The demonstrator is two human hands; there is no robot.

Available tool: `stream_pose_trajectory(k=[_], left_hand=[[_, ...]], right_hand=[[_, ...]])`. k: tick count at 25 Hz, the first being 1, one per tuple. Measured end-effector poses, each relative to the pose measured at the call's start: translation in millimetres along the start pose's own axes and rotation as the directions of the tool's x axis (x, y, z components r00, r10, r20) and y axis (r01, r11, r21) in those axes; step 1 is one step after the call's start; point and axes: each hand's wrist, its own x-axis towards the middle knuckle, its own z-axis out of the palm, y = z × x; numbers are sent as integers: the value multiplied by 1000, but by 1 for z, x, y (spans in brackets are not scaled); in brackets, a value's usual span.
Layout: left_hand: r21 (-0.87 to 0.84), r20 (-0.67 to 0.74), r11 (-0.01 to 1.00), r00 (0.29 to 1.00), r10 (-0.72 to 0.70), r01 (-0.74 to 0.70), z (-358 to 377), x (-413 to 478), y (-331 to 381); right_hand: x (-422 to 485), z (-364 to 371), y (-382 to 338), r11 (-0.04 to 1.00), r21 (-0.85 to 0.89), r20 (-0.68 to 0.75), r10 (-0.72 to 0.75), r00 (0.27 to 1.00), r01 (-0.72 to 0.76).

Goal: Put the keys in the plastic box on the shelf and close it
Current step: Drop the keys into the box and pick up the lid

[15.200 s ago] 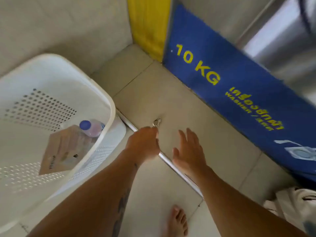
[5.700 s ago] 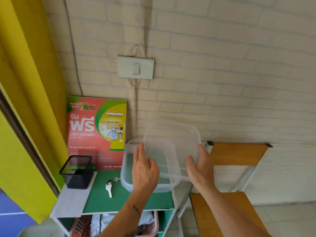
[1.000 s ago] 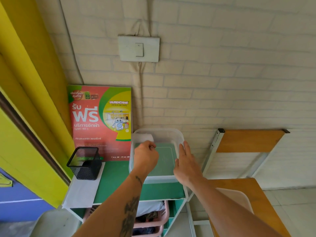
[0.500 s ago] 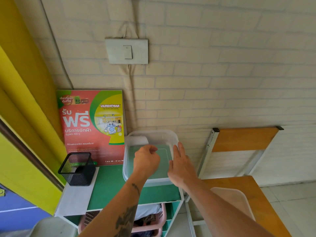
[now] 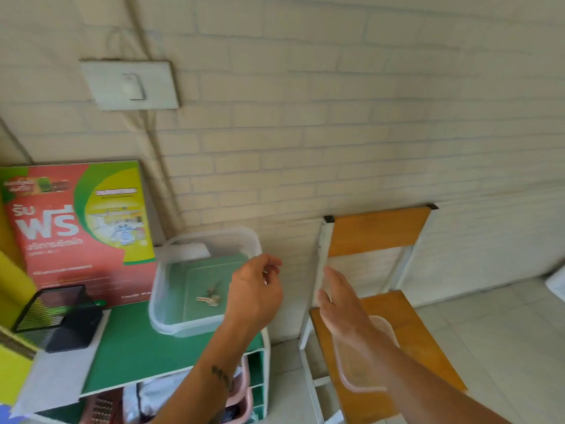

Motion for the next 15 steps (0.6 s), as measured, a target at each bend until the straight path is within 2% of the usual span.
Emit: stream_pose_trajectory(k=[2,4,7,10,15], left_hand=[[-4,41,999,998,49,-49,38,-6,13],[33,113,998,993,41,-45,84,-18,24],[117,222,989,968,-118,94,150,-39,21],[320,276,911,895,-351,258,216,-57,-4],[626,325,759,825,-462,178,292,-80,-48]], right_hand=[[-9,-17,42,997,-41,47,63,997,-61],[-18,-33,90,985,-108,86,141,986,-131],[-26,-47,155,957,-195,146,246,958,-215],[-30,-52,212,934,-248,211,312,926,-258],[-23,-38,288,918,-278,286,360,888,-283]])
